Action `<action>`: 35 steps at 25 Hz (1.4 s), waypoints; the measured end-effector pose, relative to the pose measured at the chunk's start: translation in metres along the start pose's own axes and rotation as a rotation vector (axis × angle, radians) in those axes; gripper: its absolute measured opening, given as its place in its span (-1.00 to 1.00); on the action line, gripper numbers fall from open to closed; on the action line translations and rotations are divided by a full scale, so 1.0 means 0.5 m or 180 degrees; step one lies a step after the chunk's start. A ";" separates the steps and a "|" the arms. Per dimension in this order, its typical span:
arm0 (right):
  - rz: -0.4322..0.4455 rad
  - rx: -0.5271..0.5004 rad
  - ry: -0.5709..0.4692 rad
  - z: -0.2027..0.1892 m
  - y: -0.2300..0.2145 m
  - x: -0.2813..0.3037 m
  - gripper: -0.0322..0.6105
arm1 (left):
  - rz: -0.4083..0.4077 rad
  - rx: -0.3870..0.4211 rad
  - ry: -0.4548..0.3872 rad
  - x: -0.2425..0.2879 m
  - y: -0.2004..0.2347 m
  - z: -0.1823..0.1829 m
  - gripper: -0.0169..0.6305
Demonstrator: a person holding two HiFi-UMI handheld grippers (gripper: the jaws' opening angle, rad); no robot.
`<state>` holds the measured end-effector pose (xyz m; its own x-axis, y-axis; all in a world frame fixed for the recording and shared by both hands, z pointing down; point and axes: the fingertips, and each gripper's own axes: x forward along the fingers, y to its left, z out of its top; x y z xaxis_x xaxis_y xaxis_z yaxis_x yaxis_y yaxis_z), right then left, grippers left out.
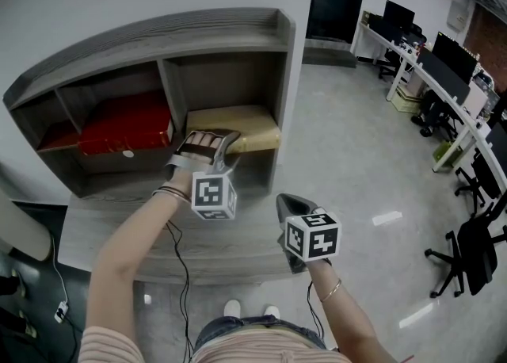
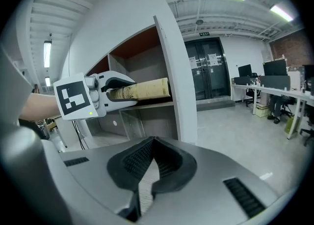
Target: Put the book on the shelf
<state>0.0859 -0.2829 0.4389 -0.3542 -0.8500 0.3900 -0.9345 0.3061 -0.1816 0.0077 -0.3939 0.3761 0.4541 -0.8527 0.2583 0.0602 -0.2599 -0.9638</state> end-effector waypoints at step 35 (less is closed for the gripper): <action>0.0035 0.0048 0.0136 -0.011 0.009 0.045 -0.87 | -0.0317 -0.0418 0.0082 0.041 -0.050 -0.049 -0.13</action>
<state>0.0733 -0.2981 0.4520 -0.3658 -0.8274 0.4261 -0.9301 0.3085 -0.1996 -0.0062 -0.4159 0.4071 0.4287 -0.8306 0.3553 -0.0137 -0.3992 -0.9168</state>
